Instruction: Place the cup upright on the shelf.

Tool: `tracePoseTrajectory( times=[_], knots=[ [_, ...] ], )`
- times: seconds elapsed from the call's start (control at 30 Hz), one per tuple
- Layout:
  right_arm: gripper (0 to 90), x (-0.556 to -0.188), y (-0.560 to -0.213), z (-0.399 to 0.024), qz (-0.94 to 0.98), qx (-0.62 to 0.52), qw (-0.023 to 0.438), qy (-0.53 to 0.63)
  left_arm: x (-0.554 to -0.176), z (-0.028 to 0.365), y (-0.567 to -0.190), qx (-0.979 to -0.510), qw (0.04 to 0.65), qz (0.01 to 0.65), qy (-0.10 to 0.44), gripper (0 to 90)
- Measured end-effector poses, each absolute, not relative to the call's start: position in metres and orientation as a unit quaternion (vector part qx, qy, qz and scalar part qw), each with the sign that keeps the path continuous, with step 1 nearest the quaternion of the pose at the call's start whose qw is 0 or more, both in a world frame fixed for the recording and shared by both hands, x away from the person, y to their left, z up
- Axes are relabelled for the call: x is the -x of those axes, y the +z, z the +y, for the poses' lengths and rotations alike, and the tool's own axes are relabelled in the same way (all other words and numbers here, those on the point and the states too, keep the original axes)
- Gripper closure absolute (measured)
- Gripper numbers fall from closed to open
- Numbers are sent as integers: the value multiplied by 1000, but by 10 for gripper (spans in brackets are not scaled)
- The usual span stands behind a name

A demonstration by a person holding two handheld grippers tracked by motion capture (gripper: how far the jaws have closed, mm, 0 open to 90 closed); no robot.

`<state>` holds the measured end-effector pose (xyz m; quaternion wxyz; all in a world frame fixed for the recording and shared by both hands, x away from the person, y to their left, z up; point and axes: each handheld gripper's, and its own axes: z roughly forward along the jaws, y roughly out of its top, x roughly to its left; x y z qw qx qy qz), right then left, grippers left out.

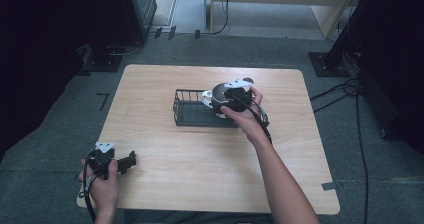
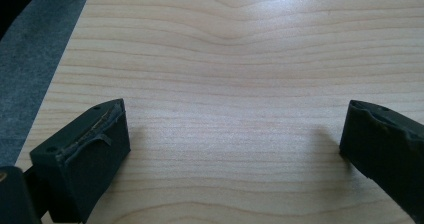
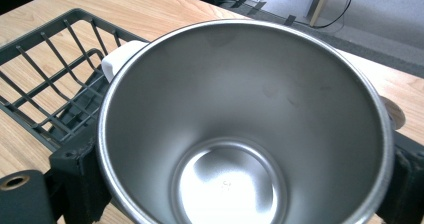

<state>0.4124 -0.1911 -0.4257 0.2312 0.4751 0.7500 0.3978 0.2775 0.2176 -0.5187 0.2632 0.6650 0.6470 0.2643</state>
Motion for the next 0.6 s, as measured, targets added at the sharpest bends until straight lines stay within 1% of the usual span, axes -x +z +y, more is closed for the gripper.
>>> tracePoseTrajectory(
  times=[0.07, 0.13, 0.23, 0.6],
  knots=[
    [15, -412, -425, -193, 753, -472, 223, 401, -278, 218, -519, -665, 263, 647, 264, 0],
    [6, -411, -424, -194, 752, -473, 222, 401, -278, 218, -519, -665, 263, 647, 264, 0],
    [6, -411, -422, -196, 748, -477, 229, 401, -278, 218, -519, -665, 263, 647, 264, 0],
    [1, -401, -412, -202, 743, -476, 229, 410, -278, 218, -519, -665, 263, 647, 264, 0]
  ],
)
